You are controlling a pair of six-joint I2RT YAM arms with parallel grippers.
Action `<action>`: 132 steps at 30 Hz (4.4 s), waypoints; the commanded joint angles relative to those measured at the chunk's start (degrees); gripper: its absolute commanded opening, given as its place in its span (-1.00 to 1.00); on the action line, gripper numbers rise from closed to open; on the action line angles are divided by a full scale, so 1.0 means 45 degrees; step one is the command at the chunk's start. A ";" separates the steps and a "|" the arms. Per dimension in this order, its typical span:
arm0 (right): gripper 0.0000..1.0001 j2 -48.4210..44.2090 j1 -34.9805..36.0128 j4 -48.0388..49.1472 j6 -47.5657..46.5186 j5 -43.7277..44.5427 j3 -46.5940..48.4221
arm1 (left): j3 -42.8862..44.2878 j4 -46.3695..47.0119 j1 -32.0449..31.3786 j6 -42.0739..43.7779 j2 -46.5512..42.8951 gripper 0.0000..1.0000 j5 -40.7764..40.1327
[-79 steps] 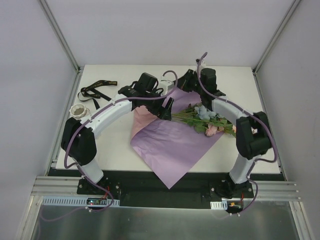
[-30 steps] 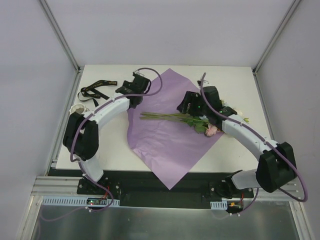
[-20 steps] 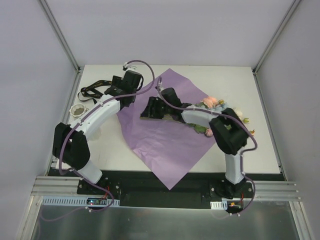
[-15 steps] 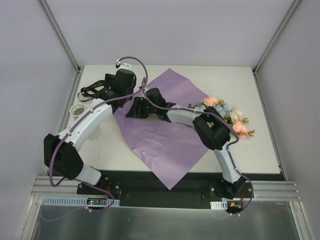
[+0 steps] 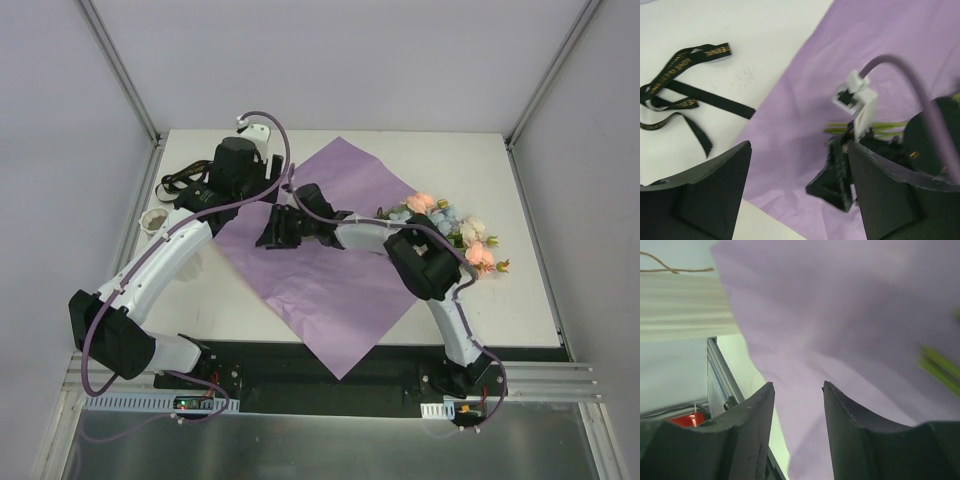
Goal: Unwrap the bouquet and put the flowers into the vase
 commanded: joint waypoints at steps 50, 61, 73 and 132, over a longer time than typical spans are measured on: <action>-0.32 -0.5348 -0.3256 -1.1344 1.3674 0.9741 -0.2957 | -0.0051 0.0437 -0.0654 0.0054 -0.0117 0.55 0.4040; -0.54 -0.5152 -0.3275 -1.1187 1.3908 0.9799 -0.3074 | -0.0071 0.0457 -0.0654 0.0034 -0.0175 0.55 0.4119; -0.87 -0.5619 -0.3334 -1.0835 1.3967 0.9858 -0.3406 | -0.0071 0.0457 -0.0654 0.0034 -0.0214 0.55 0.4138; -0.99 -1.9136 0.0767 -0.1128 -1.0506 0.6889 -1.0691 | 0.1335 0.5535 -0.2001 -0.7290 0.0430 0.17 1.4588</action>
